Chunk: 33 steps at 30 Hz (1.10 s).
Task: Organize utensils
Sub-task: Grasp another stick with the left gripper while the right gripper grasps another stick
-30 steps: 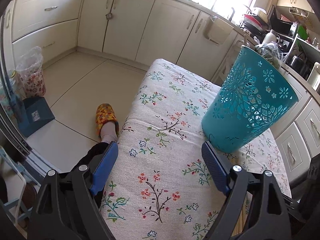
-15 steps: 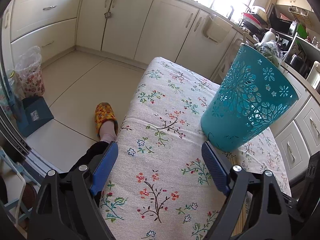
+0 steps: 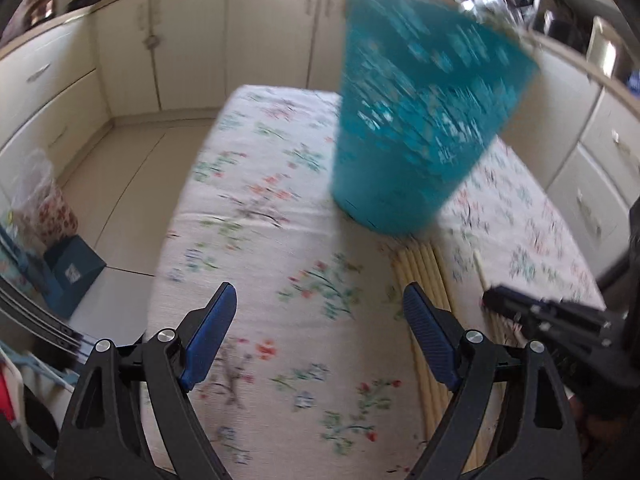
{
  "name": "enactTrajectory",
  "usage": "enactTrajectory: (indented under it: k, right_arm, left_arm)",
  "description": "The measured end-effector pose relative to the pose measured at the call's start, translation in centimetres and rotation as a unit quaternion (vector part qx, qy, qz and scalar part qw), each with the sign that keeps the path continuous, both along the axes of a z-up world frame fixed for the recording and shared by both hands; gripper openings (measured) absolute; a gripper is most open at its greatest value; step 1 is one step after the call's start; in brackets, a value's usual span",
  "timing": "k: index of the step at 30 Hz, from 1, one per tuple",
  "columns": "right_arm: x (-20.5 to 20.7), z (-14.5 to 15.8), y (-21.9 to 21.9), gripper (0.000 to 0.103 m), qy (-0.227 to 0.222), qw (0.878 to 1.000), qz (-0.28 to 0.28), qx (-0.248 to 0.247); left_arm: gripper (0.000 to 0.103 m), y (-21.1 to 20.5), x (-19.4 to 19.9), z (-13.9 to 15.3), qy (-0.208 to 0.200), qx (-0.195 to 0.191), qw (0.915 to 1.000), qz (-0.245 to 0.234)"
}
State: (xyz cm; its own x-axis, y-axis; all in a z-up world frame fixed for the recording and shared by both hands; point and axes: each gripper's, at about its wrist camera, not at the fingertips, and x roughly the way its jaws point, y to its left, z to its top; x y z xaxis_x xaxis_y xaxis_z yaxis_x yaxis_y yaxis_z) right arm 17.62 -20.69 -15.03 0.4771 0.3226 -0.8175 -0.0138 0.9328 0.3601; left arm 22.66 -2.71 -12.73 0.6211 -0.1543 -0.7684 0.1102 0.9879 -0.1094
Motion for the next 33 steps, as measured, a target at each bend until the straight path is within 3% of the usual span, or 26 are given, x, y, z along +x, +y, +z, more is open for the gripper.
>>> enactTrajectory:
  k: [7,16,19,22,24,26,29,33]
  right_arm:
    - [0.1,-0.2,-0.7,0.008,0.006,0.999,-0.010,0.040]
    - [0.1,-0.3,-0.9,0.008,0.008,0.999,-0.011,0.049]
    - [0.1,-0.3,-1.0,0.008,0.006,0.999,-0.013,0.049]
    - [0.1,-0.4,-1.0,0.008,0.005,0.999,-0.014,0.051]
    - [0.1,-0.4,-1.0,0.008,0.003,0.999,-0.013,0.048]
    - [0.1,-0.4,-0.8,0.008,0.001,0.999,-0.012,0.044]
    - [0.1,-0.4,-0.7,0.008,-0.002,0.999,-0.012,0.043]
    - [0.2,-0.4,-0.5,0.008,-0.006,0.999,-0.013,0.038]
  left_arm:
    - [0.081,-2.6,0.5,-1.2,0.030,0.054,0.9981,-0.005]
    - [0.076,-3.5,0.7,-1.3,0.040,0.075,0.9964,-0.006]
    - [0.065,-3.8,1.1,-1.2,0.041,0.073,0.9964,-0.015]
    - [0.043,-4.5,1.3,-1.0,0.040,0.071,0.9961,-0.036]
    - [0.021,-4.8,1.4,-0.8,0.039,0.064,0.9960,-0.050]
    - [0.009,-4.6,1.5,-0.8,0.044,0.049,0.9959,-0.062]
    - [0.007,-3.9,1.7,-0.7,0.060,0.029,0.9957,-0.065]
    - [0.007,-3.4,2.2,-0.6,0.087,0.038,0.9927,-0.074]
